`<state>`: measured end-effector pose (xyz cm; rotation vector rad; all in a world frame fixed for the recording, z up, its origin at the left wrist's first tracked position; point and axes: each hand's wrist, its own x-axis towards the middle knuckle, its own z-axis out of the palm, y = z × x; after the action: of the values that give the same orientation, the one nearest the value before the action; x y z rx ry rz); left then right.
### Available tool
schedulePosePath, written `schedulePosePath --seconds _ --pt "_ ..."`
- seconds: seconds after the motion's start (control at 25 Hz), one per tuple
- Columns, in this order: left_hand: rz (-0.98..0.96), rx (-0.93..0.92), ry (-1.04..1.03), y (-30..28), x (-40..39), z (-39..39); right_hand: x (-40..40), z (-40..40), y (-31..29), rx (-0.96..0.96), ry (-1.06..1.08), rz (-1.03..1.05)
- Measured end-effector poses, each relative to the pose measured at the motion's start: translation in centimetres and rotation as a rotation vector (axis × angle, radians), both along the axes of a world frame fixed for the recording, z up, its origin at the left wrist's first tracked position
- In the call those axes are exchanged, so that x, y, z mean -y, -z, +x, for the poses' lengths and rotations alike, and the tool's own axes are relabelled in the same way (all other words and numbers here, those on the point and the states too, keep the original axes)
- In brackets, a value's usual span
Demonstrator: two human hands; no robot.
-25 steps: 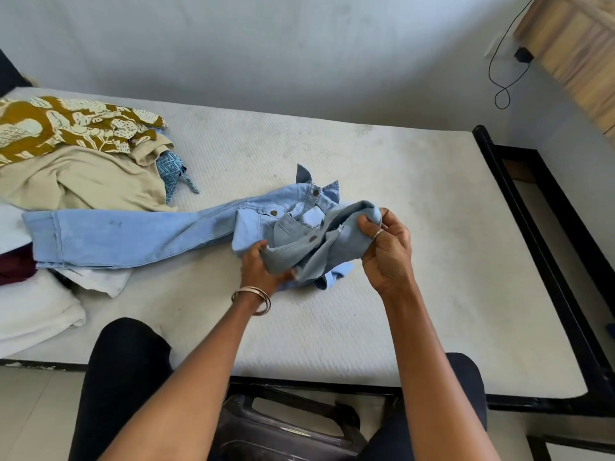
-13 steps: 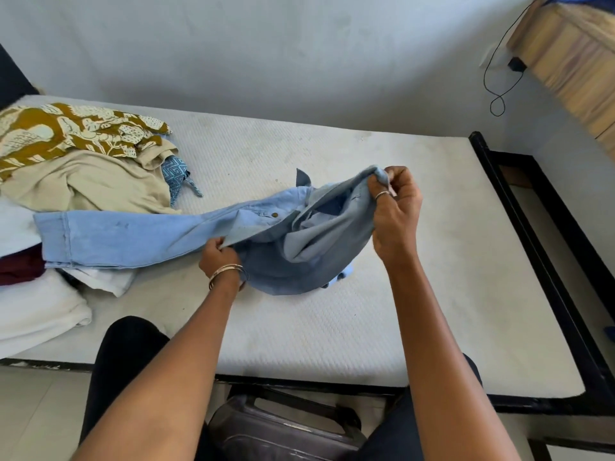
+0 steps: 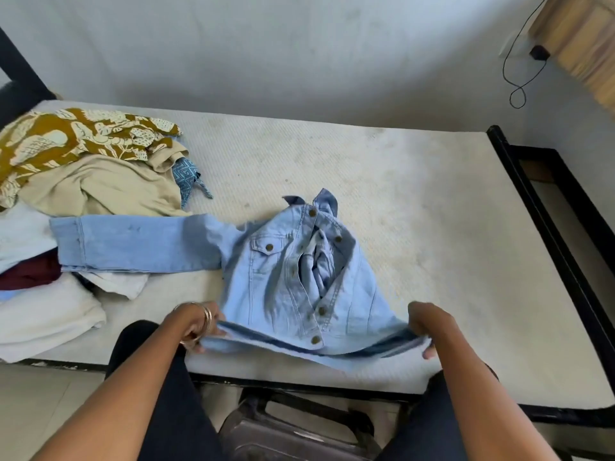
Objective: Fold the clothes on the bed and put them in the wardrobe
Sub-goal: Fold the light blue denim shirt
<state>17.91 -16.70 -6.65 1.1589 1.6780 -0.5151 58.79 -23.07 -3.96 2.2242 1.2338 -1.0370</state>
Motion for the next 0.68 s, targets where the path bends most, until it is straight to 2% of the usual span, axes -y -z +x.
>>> schedulePosePath --seconds 0.04,0.12,0.16,0.2,0.28,0.36,0.44,0.52,0.6,0.68 --pt "0.081 0.081 -0.187 -1.0 -2.0 0.9 -1.9 -0.4 0.1 -0.157 0.246 0.103" --pt "0.255 0.357 -0.576 -3.6 -6.6 3.8 -6.4 -2.1 -0.9 -0.579 0.82 0.401" --pt "0.36 0.511 -0.713 -5.1 -9.4 5.4 -8.9 -2.9 -2.5 -0.789 1.025 0.544" --pt "0.473 0.646 -0.827 -7.3 -12.3 7.0 -11.4 -3.4 -4.9 -0.947 1.134 0.7" --pt "0.716 0.875 -1.055 -13.1 -17.7 9.1 -15.7 -3.9 -10.8 -1.162 1.106 1.047" --pt "1.037 1.048 -1.13 -19.9 -21.7 9.7 -18.5 -2.8 -16.6 -1.29 0.971 1.383" --pt "1.286 1.166 -1.108 -24.9 -23.6 8.9 -19.6 -1.1 -21.2 -1.253 0.845 1.62" --pt "1.411 1.125 -1.074 -26.6 -23.1 7.8 -19.6 0.2 -22.9 -1.146 0.758 1.657" --pt "1.445 0.866 -1.034 -24.1 -21.4 6.2 -18.5 0.9 -20.9 -1.033 0.788 1.62" --pt "1.376 0.581 -1.069 -18.7 -18.5 4.5 -16.0 1.0 -16.2 -0.78 0.879 1.532"
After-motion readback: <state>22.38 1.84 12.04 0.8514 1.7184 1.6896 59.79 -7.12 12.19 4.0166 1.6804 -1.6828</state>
